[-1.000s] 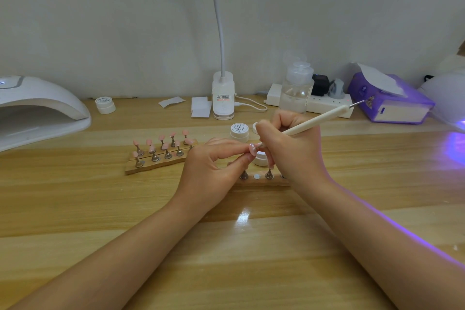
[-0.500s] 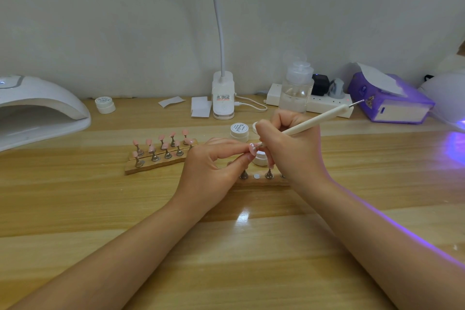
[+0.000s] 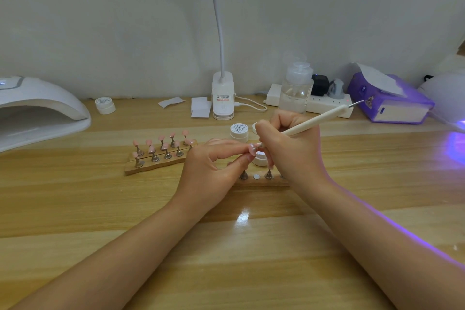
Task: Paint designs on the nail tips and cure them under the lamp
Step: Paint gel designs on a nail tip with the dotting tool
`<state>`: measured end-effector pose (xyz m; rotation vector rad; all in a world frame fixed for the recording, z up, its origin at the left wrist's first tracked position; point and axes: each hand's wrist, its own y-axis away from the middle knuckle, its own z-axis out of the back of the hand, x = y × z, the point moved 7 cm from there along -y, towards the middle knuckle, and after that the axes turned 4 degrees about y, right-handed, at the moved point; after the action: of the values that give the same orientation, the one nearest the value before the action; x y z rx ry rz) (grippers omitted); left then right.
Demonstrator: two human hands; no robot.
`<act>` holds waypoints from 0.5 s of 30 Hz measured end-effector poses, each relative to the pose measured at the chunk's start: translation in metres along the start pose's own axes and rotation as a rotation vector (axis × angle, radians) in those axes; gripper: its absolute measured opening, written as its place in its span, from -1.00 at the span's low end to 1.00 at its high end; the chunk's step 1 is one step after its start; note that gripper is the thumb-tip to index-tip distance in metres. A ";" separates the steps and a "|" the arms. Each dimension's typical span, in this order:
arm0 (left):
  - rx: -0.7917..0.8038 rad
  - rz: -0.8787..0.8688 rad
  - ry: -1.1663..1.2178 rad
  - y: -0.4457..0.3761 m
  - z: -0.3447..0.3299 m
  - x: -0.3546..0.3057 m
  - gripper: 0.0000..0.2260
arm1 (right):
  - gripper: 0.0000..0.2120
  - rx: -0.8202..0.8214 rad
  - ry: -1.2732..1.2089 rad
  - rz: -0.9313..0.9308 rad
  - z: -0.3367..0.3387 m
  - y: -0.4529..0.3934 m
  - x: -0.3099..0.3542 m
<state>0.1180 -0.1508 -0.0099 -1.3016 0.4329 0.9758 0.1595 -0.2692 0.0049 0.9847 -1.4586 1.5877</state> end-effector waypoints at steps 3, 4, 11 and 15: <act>0.003 -0.002 -0.004 0.000 0.000 0.000 -0.82 | -0.67 -0.009 0.007 0.000 0.001 -0.001 -0.001; 0.003 -0.001 -0.004 0.000 0.000 0.000 -0.81 | -0.66 -0.012 0.010 0.001 0.001 -0.001 -0.001; -0.007 0.007 -0.003 0.000 0.001 0.002 -0.83 | -0.67 0.003 0.019 0.023 0.000 0.000 0.000; -0.004 0.001 -0.006 0.000 0.000 0.002 -0.83 | -0.67 0.002 0.021 0.023 0.000 0.000 0.001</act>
<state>0.1188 -0.1500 -0.0110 -1.3017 0.4276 0.9815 0.1596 -0.2692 0.0055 0.9532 -1.4593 1.6109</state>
